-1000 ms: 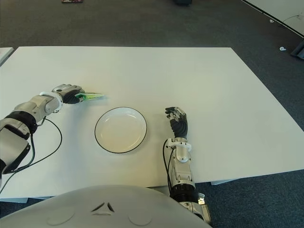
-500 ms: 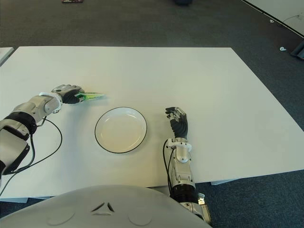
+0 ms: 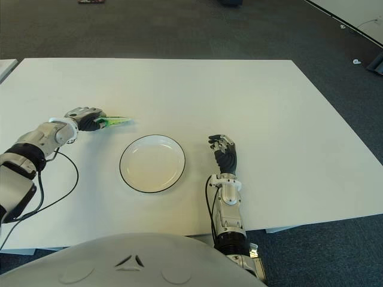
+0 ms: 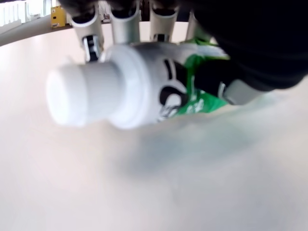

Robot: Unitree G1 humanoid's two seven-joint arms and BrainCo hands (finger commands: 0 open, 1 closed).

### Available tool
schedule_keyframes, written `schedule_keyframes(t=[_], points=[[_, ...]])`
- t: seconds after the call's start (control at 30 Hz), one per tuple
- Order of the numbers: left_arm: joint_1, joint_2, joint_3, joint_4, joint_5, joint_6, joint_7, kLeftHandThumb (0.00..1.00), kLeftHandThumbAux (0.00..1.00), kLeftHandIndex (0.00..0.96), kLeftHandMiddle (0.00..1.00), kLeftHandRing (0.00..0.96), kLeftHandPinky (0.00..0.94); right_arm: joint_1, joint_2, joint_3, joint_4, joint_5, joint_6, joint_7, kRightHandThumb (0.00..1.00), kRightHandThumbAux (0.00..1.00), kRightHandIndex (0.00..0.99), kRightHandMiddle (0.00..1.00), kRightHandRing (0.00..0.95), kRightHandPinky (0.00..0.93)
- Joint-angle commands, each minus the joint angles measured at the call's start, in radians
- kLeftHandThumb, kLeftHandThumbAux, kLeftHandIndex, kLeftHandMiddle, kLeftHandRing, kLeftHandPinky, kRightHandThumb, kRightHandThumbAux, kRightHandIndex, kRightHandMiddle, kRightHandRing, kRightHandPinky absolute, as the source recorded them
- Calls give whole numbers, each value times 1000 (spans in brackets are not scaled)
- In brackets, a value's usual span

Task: Put the toothpaste on the table into the plate.

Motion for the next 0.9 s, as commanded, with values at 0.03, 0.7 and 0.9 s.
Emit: schedule_keyframes(t=[0.03, 0.7, 0.9], points=[[35, -15, 23, -2, -22, -10, 9, 714, 704, 437, 763, 760, 749, -7, 2, -2, 9, 1, 22, -9, 708, 730, 426, 431, 406, 407], [47, 8, 159, -61, -119, -119, 41, 712, 710, 438, 785, 789, 754, -19, -2, 0, 26, 9, 19, -3, 708, 730, 426, 438, 409, 406], [49, 19, 199, -92, -141, -149, 41, 713, 710, 438, 788, 794, 759, -22, -3, 0, 33, 11, 11, 1, 708, 730, 426, 437, 408, 410]])
